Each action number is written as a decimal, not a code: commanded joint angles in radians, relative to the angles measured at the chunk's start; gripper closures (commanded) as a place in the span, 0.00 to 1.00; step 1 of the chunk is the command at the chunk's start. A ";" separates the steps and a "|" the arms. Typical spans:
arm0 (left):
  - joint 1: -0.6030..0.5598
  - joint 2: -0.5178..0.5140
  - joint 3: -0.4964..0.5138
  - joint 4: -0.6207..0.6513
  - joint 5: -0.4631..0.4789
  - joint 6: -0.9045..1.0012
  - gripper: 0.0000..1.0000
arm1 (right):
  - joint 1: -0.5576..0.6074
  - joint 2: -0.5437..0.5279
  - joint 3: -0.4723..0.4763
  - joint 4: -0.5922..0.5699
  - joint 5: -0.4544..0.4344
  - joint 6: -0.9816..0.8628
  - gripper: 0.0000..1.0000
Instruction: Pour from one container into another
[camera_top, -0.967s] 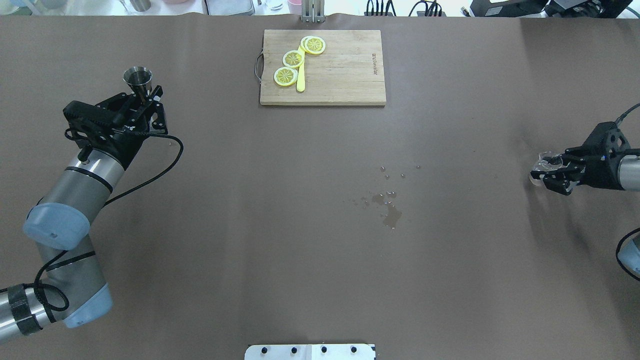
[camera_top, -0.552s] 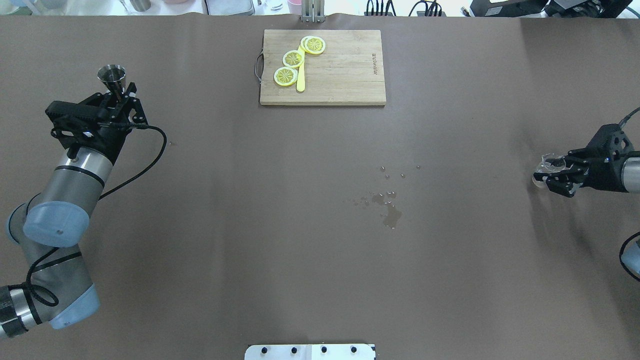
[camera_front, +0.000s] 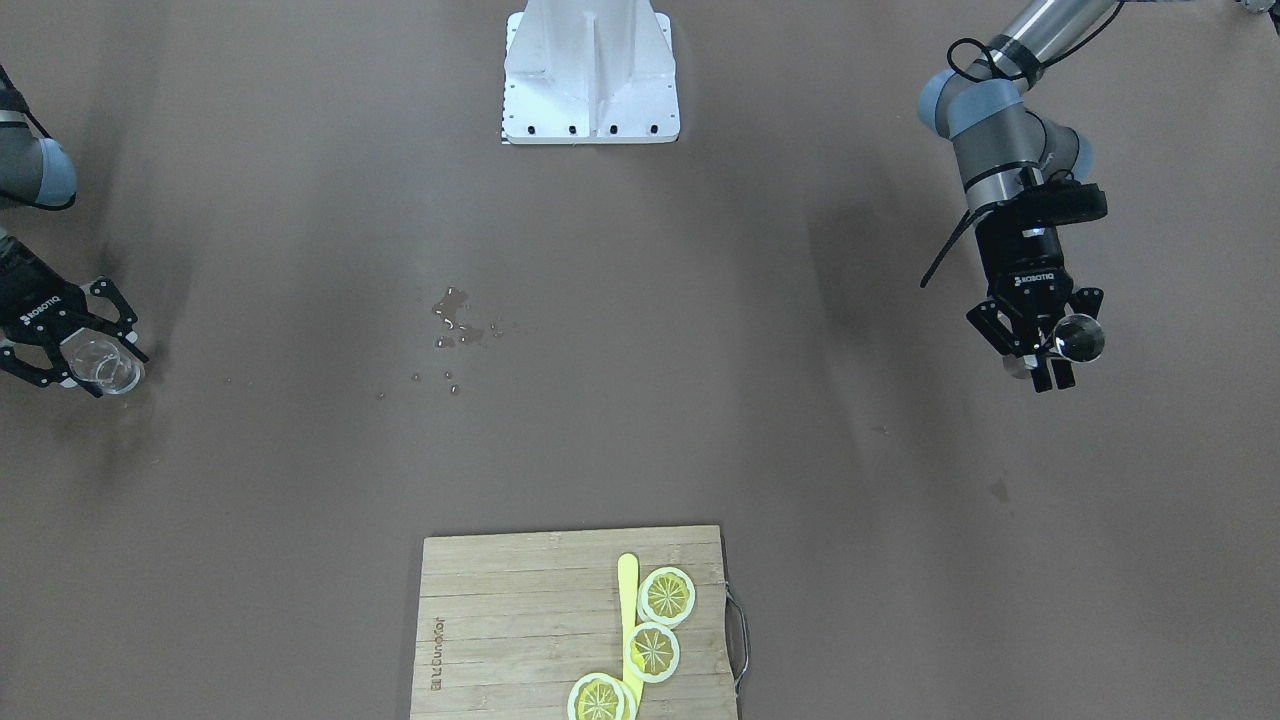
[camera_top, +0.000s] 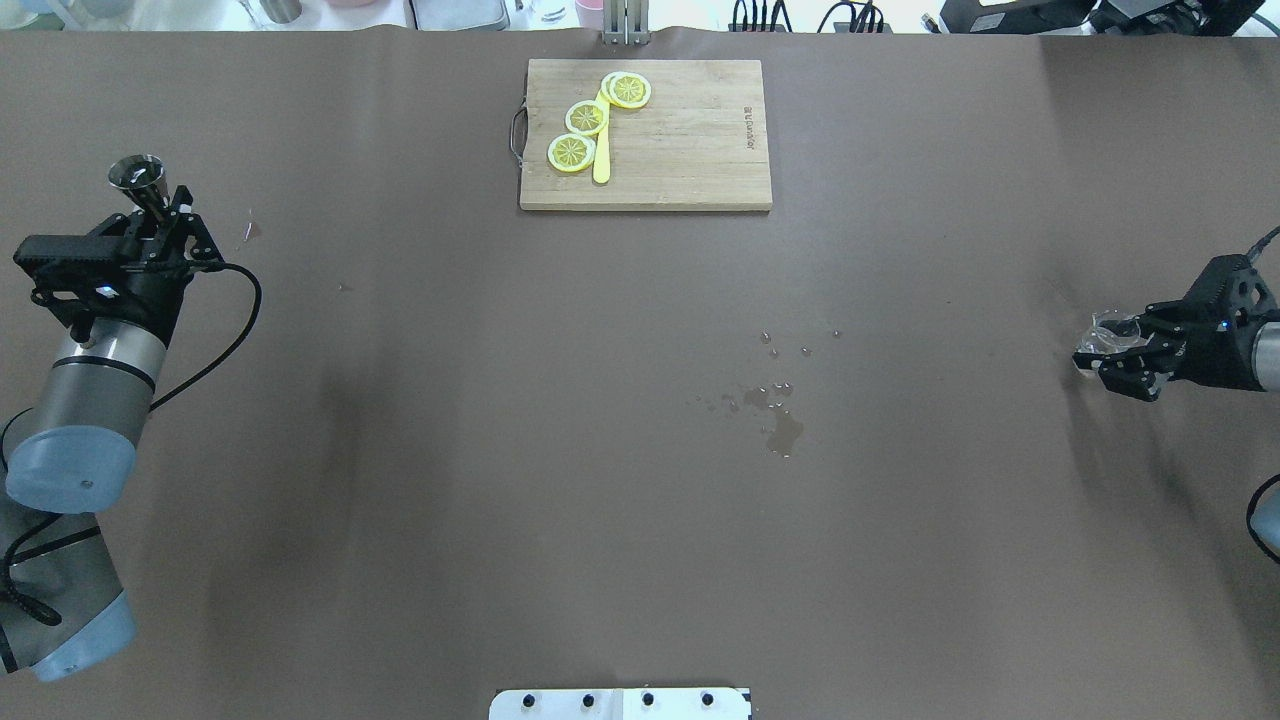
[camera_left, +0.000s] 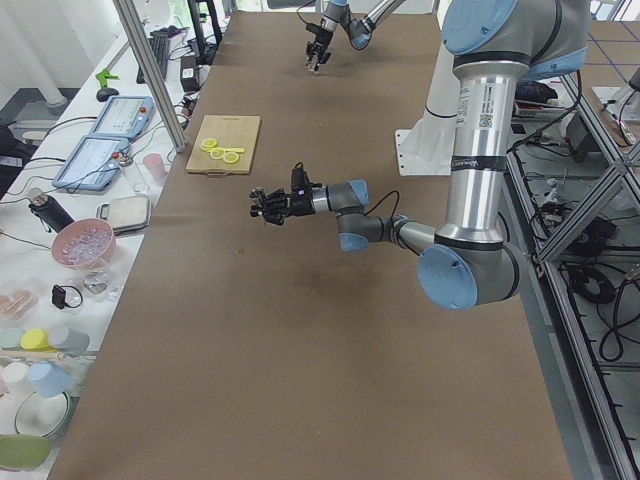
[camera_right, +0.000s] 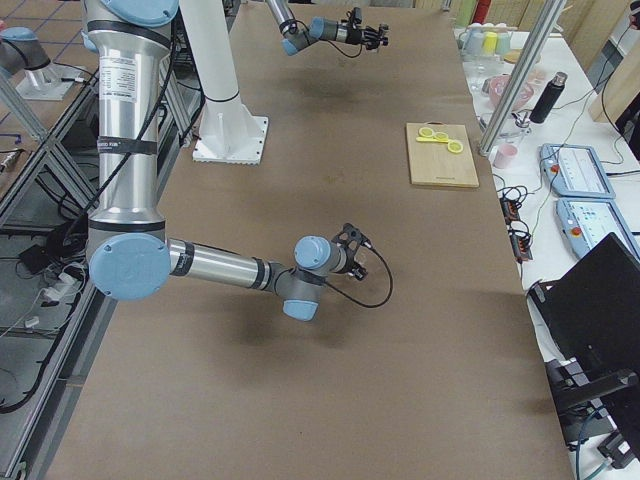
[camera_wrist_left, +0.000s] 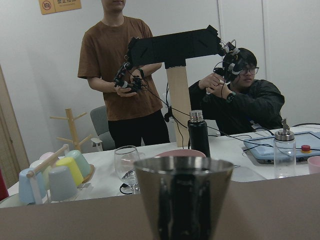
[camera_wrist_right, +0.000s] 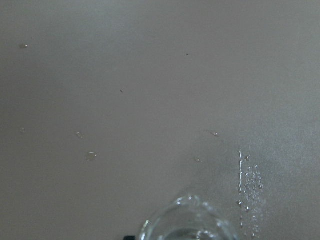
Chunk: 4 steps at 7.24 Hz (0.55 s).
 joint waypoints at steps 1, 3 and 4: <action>0.000 0.005 0.043 0.003 0.021 -0.082 1.00 | 0.000 -0.003 0.000 0.001 0.000 0.000 0.00; 0.000 0.005 0.049 0.122 0.021 -0.247 1.00 | 0.000 -0.013 -0.002 0.025 0.005 0.000 0.00; 0.000 0.001 0.049 0.144 0.022 -0.277 1.00 | 0.002 -0.021 0.000 0.029 0.006 0.000 0.00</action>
